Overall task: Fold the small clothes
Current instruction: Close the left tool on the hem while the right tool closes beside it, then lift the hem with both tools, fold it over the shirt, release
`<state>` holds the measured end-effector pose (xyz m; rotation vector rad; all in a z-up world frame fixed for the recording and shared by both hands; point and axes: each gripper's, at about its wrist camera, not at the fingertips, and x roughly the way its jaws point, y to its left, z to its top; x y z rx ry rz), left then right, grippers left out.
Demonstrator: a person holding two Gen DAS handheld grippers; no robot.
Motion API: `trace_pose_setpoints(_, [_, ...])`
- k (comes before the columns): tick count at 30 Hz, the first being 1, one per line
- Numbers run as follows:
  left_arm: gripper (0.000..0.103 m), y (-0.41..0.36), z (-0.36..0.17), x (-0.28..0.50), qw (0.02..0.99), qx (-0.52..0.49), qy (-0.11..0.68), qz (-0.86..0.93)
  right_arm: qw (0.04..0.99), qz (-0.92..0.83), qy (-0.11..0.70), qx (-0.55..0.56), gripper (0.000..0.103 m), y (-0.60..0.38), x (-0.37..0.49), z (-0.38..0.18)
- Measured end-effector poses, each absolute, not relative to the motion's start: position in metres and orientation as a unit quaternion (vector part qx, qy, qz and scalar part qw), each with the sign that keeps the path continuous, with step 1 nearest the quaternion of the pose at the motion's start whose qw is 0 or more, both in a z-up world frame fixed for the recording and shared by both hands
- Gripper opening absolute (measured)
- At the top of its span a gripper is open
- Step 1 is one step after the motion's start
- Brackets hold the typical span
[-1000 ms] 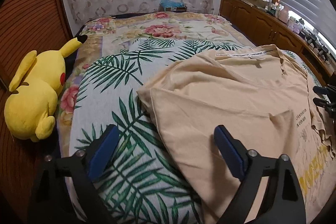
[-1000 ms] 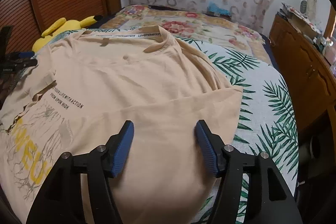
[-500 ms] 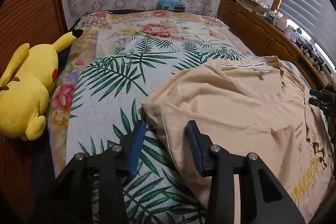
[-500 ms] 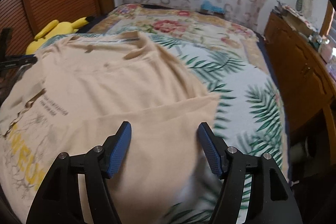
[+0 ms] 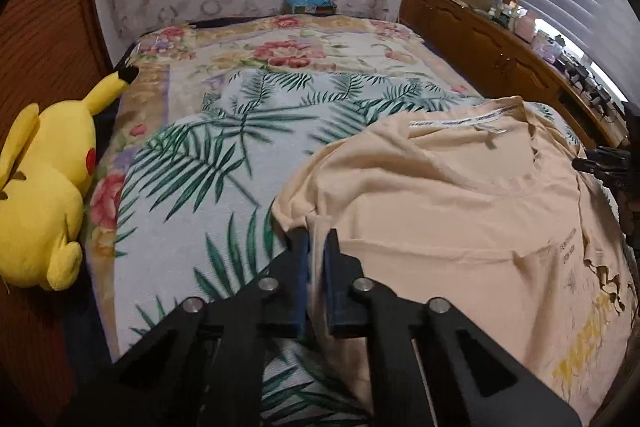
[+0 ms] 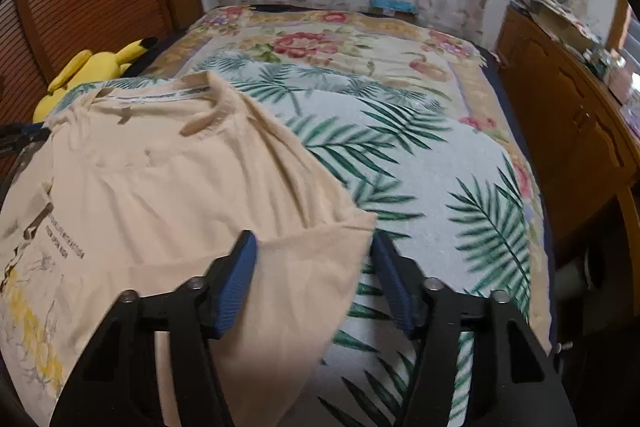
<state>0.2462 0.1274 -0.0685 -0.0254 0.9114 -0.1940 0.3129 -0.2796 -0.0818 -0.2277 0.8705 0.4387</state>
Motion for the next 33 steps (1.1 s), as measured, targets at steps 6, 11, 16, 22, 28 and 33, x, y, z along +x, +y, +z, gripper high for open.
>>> trace_pose_setpoints(6, [0.001, 0.107, -0.029, 0.222, 0.918, -0.017, 0.381, -0.106, 0.875, 0.247, 0.394, -0.137, 0.006, -0.254, 0.297, -0.068])
trace_pose_setpoints(11, [0.001, 0.098, 0.013, 0.173, 0.935, -0.010, 0.333, -0.123, 0.904, 0.253, 0.322, -0.120, 0.006, -0.254, 0.255, -0.024])
trace_pose_setpoints(16, [0.001, 0.098, 0.029, 0.122, 0.946, -0.003, 0.301, -0.122, 0.920, 0.248, 0.280, -0.119, 0.005, -0.262, 0.210, 0.006])
trace_pose_setpoints(22, [0.001, 0.103, 0.015, 0.064, 0.948, -0.014, 0.293, -0.121, 0.925, 0.248, 0.266, -0.110, 0.005, -0.284, 0.151, 0.013])
trace_pose_setpoints(28, [0.001, 0.112, 0.005, 0.008, 0.950, -0.053, 0.285, -0.114, 0.920, 0.255, 0.283, -0.090, 0.005, -0.303, 0.097, -0.004])
trace_pose_setpoints(33, [0.001, 0.114, 0.010, -0.032, 0.951, -0.054, 0.286, -0.107, 0.920, 0.259, 0.282, -0.081, 0.005, -0.318, 0.062, -0.001])
